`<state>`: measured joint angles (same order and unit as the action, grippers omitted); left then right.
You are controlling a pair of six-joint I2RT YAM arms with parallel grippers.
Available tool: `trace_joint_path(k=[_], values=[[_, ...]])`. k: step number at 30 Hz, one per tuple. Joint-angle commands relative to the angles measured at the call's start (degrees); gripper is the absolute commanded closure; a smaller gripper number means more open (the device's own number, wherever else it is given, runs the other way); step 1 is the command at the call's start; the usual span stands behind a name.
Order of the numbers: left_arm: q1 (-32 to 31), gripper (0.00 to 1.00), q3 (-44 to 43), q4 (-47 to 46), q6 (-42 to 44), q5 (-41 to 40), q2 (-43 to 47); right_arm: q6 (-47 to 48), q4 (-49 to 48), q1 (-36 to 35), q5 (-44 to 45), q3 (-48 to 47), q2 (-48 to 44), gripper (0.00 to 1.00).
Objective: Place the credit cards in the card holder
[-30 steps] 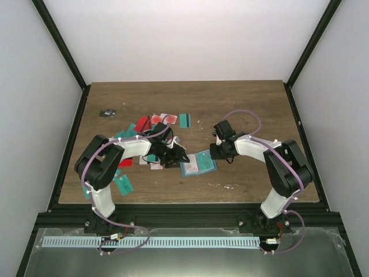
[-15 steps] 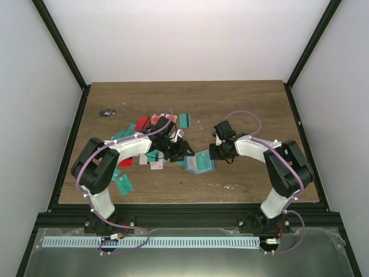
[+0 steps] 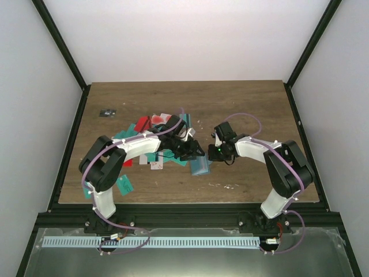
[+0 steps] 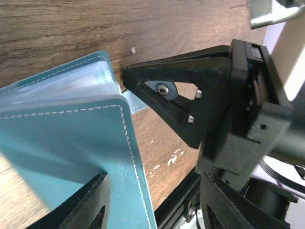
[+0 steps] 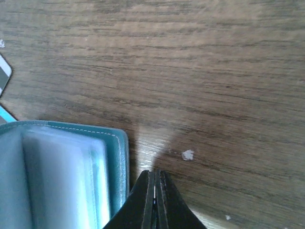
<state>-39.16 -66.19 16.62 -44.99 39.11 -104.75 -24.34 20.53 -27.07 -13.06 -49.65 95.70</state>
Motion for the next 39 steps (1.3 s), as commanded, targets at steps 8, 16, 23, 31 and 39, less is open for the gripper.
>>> trace_joint_path(k=[8, 16, 23, 31, 39], values=[[-1.5, 0.64, -2.0, -0.7, -1.1, -4.4, -6.4, -5.0, -0.2, -0.2, -3.2, 4.0, -1.8, 0.99], [-1.8, 0.88, -2.8, 4.8, -0.9, -11.7, -6.6, -5.9, -0.8, -0.2, -1.6, 5.0, -4.1, 0.99], [-2.3, 0.96, -3.3, 7.2, -1.4, -14.3, -8.9, -6.6, -1.9, -0.2, -3.5, 4.7, -6.9, 0.99], [-3.3, 0.96, -5.7, 9.2, -1.0, -16.1, -11.0, -8.4, -3.8, -1.8, -7.3, 4.5, -7.6, 0.9], [-3.6, 0.96, -7.2, 9.7, -0.2, -16.5, -12.3, -9.0, -6.7, -4.1, -12.9, 4.1, -7.0, 0.73]])
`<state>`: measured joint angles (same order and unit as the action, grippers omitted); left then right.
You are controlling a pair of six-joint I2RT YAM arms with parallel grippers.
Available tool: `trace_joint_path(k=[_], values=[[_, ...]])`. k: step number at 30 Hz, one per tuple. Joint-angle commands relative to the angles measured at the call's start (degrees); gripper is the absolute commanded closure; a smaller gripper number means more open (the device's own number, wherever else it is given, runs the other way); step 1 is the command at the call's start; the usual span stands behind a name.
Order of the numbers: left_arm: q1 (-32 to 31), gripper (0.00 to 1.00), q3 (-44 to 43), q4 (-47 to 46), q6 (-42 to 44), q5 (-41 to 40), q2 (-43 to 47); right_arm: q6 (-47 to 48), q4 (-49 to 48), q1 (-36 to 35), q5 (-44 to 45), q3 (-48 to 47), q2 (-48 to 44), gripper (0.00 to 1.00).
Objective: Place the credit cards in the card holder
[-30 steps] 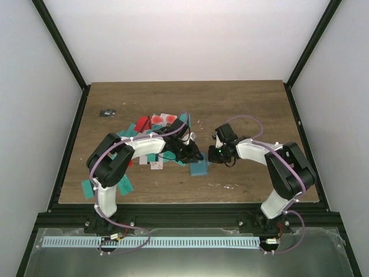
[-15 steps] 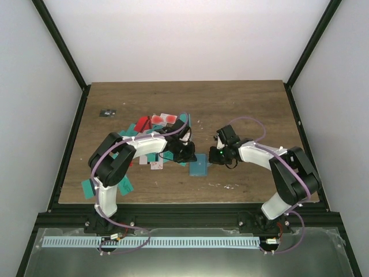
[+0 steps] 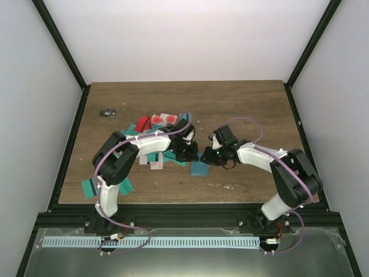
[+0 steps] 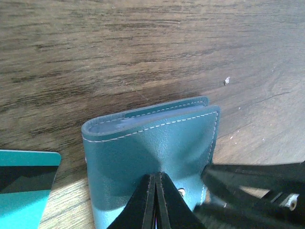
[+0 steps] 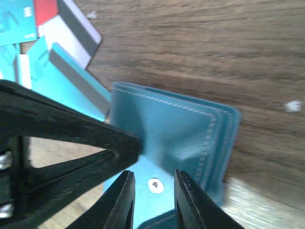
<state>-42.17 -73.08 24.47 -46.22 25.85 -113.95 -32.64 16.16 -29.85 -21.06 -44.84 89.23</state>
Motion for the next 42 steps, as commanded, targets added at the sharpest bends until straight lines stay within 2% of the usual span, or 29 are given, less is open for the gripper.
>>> trace_joint_path(k=[1, 8, 15, 22, 28, 33, 42], values=[[-0.6, 0.96, -0.4, 1.8, 1.3, -3.3, -3.3, -0.7, -2.4, -1.3, -5.4, -0.9, -0.8, 0.71], [-0.6, 0.96, -2.7, 2.2, 5.3, -2.7, -5.6, -1.4, -2.3, -0.9, -8.9, -2.0, -3.8, 0.55], [-0.6, 0.96, -5.0, 3.5, 8.6, -2.9, -6.6, -1.1, 2.1, 5.2, -5.6, -0.6, -11.1, 0.51], [-0.6, 0.96, -6.2, 2.1, 11.2, 0.4, -7.8, -3.5, 3.5, 9.4, -5.8, 7.6, -17.1, 0.52], [-0.6, 0.96, -6.9, 3.9, 9.2, 0.6, -8.3, -8.1, -3.4, 11.7, -13.0, 17.4, -21.0, 0.55], [-0.5, 0.96, -5.7, 4.1, 6.7, 0.6, -7.6, -13.5, -14.2, 11.7, -20.2, 25.2, -24.6, 0.55], [-0.5, 0.96, -1.0, 1.7, 0.8, 0.4, -5.1, -15.7, -21.8, 11.7, -22.3, 29.7, -24.9, 0.48]])
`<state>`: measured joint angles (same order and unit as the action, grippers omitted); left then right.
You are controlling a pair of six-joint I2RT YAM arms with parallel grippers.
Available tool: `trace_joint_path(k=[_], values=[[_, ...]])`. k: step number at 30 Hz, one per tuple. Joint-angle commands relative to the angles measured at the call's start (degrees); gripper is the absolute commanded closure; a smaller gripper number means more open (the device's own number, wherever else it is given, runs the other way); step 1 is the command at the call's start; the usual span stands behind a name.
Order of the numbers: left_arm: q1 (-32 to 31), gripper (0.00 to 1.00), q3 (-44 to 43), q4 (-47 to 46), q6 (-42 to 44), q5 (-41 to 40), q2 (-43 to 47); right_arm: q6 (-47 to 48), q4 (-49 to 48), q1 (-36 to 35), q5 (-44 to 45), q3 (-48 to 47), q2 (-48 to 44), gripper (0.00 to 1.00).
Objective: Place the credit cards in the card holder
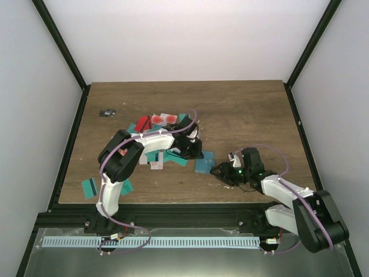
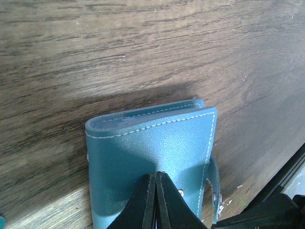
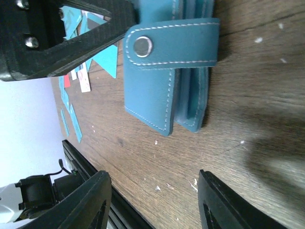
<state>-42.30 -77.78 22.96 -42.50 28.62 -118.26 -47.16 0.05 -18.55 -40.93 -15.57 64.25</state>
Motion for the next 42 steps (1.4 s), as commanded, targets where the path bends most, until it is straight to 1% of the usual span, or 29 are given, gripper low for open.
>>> trace_joint_path(k=[1, 6, 14, 18, 21, 30, 35, 37, 42], values=[[-0.4, 0.96, 4.2, 2.8, -3.3, -2.3, -0.6, -0.9, -6.1, 0.4, -2.7, 0.3, 0.6, 0.47], [-0.4, 0.96, 6.3, 1.0, -5.3, -2.2, 0.7, -0.4, -6.7, 0.4, -0.8, -1.1, 2.8, 0.47], [-0.3, 0.96, 6.0, 0.1, -5.7, -1.4, 0.7, -0.6, -9.7, 0.4, 0.4, -4.0, 10.0, 0.56], [-0.4, 0.96, 5.6, 0.1, -5.9, -1.1, 0.5, 0.5, -7.5, 0.4, 2.6, -6.8, 12.8, 0.58], [-0.4, 0.95, 5.1, 0.0, -6.1, -0.9, 0.4, 1.1, -6.4, 0.3, 3.9, -8.0, 14.3, 0.61], [-0.4, 0.95, 3.7, 0.0, -6.2, 0.3, -0.8, 1.8, -8.2, -0.6, 3.1, -7.8, 20.0, 0.67], [-0.5, 0.95, 2.7, 1.2, -5.2, 0.0, -0.6, 2.9, -6.5, -0.7, 6.1, -7.4, 21.9, 0.72], [-0.5, 0.94, 2.3, 2.0, -4.2, -0.5, 0.1, 3.4, -4.4, -0.7, 7.9, -8.0, 22.8, 0.75], [-0.5, 0.88, 0.6, 5.2, -0.5, -2.6, 2.4, 4.3, -1.5, -0.7, 10.3, -9.2, 24.6, 0.78]])
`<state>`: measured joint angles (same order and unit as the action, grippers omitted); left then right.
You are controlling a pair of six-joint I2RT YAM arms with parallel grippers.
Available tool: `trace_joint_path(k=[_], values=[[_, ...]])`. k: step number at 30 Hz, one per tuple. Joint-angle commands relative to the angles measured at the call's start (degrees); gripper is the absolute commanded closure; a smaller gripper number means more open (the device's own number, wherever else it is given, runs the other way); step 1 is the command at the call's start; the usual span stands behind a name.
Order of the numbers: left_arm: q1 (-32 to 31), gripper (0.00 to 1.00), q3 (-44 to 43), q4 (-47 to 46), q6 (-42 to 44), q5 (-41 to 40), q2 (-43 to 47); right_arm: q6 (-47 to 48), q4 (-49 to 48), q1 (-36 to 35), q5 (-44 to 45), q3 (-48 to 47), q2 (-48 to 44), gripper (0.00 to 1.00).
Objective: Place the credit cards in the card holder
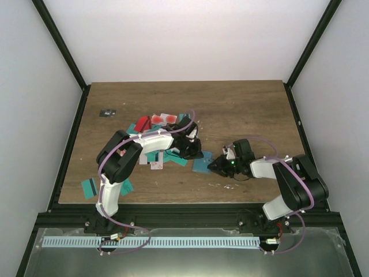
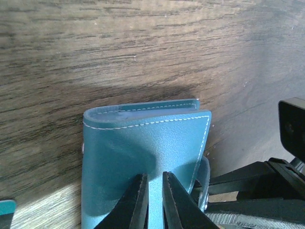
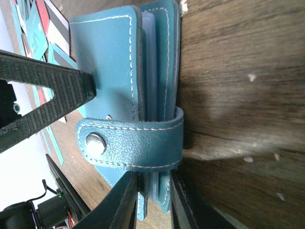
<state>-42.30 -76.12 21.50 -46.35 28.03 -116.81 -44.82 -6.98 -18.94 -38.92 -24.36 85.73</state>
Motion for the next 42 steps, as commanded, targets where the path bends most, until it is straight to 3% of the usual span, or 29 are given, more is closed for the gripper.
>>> trace_joint_path(k=[1, 11, 20, 42], values=[[-0.5, 0.87, -1.5, 7.6, 4.3, -2.8, 1.3, 1.9, 5.6, -0.3, 8.3, -0.5, 3.6, 0.79], [-0.5, 0.79, -3.4, 11.3, 11.0, -2.8, 4.0, 1.4, 5.3, -0.3, 8.3, -0.3, 5.2, 0.79], [-0.4, 0.71, -3.1, 6.4, 9.1, 2.1, 5.0, 1.0, 5.6, -0.3, 8.3, -0.3, 5.0, 0.8], [-1.1, 0.74, -5.6, 7.0, 10.0, 4.5, -0.8, 0.1, 5.3, -0.3, 8.4, -0.1, 5.2, 0.8]])
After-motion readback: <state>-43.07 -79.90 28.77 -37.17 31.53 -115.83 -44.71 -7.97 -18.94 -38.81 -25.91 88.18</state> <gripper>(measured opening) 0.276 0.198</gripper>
